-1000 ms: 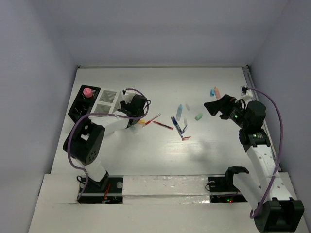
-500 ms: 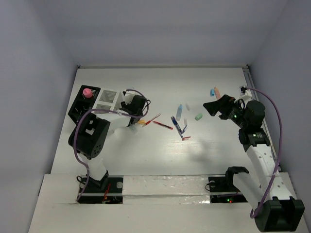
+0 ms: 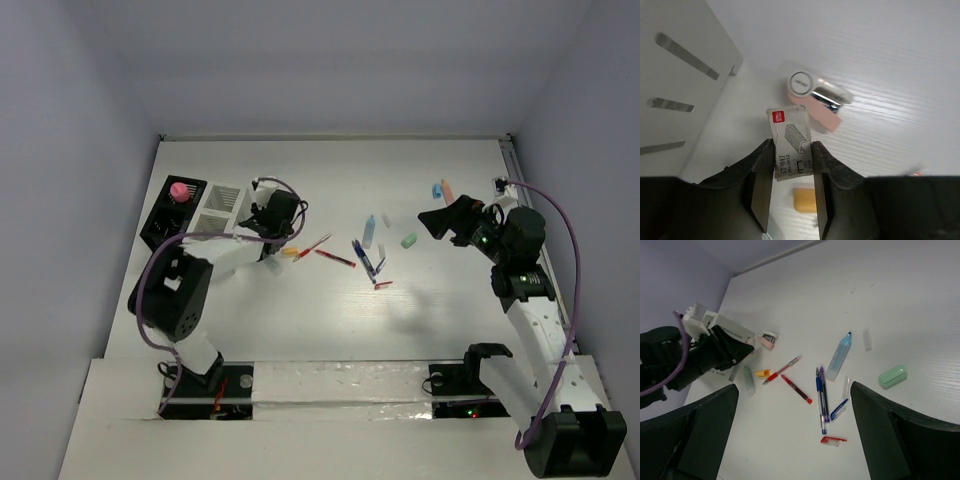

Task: Sort the stationery into containers
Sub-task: Pick up the stapler from the center of the board, then place the stapler in the storage box.

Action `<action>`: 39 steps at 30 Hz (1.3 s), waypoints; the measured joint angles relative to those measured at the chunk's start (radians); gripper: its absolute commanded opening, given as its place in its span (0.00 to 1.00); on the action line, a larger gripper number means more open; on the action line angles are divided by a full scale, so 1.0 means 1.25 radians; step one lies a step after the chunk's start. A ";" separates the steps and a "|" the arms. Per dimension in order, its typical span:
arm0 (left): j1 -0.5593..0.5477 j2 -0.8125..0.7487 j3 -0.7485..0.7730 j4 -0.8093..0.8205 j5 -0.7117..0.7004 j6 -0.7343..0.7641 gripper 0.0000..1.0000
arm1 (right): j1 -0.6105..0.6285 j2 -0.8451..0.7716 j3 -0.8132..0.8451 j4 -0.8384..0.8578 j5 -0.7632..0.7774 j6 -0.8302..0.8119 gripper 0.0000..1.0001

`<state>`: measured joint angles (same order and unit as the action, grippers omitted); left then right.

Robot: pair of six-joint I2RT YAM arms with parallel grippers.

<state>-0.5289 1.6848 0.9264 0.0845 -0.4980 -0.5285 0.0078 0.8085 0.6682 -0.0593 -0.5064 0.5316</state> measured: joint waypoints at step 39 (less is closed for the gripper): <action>0.524 -0.354 0.019 -0.252 0.110 0.161 0.36 | 0.000 -0.013 0.000 0.000 -0.002 0.000 1.00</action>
<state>0.1261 1.2419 0.9501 -0.2306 -0.3607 -0.3279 0.0082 0.7925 0.6682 -0.0597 -0.5091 0.5316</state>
